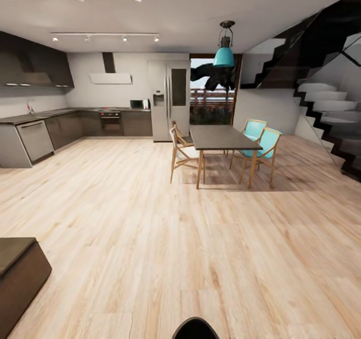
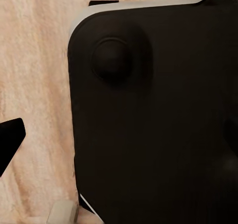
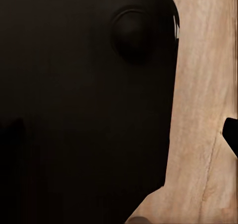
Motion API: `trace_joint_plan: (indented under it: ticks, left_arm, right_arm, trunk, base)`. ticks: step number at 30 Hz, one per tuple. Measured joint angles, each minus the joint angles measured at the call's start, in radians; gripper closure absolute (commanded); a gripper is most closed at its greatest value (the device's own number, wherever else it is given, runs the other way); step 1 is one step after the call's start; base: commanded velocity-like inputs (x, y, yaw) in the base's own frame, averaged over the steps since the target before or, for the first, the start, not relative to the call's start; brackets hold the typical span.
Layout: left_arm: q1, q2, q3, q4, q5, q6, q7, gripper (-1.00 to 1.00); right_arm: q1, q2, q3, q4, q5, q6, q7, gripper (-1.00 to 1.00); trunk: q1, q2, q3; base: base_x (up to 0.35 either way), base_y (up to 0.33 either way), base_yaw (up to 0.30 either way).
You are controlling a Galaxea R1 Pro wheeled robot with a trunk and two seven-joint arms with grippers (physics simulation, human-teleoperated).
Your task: Place each of the two pumpkins and all three candles from the living room inside a cabinet in the living room (use any cabinet), then make sure every cabinet is closed, and position the cauldron so it is next to a table in the living room.
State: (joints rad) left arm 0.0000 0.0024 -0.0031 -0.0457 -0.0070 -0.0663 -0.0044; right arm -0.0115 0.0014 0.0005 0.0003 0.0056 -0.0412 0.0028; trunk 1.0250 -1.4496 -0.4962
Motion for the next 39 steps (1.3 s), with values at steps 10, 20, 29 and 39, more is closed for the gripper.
trace_joint_plan:
  ticks: [10, 20, 29, 39]
  left_arm:
    - [0.0, -0.003, 0.001, 0.0, 0.0, 0.0, 0.0, -1.0]
    - [0.0, -0.002, 0.002, 0.0, 0.003, -0.001, 0.0, -1.0]
    - [0.0, -0.001, 0.006, 0.0, 0.006, -0.002, 0.0, -1.0]
    - [0.0, -0.001, 0.01, 0.0, 0.008, -0.027, -0.005, -1.0]
  right_arm:
    - [0.0, 0.0, 0.0, 0.0, -0.002, -0.04, -0.007, -1.0]
    - [0.0, 0.0, 0.0, 0.0, -0.001, -0.051, -0.01, -1.0]
    - [0.0, 0.0, 0.0, 0.0, 0.0, -0.052, -0.008, -1.0]
    - [0.0, 0.0, 0.0, 0.0, -0.003, -0.103, -0.008, -1.0]
  trunk:
    - [0.0, 0.0, -0.013]
    - [0.0, 0.0, -0.02]
    - [0.0, 0.0, -0.021]
    - [0.0, 0.0, -0.021]
  base:
    - [0.032, -0.17, -0.069]
    - [-0.02, -0.165, 0.175]
    - [0.0, -0.028, 0.024]
    - [0.0, 0.0, 0.0]
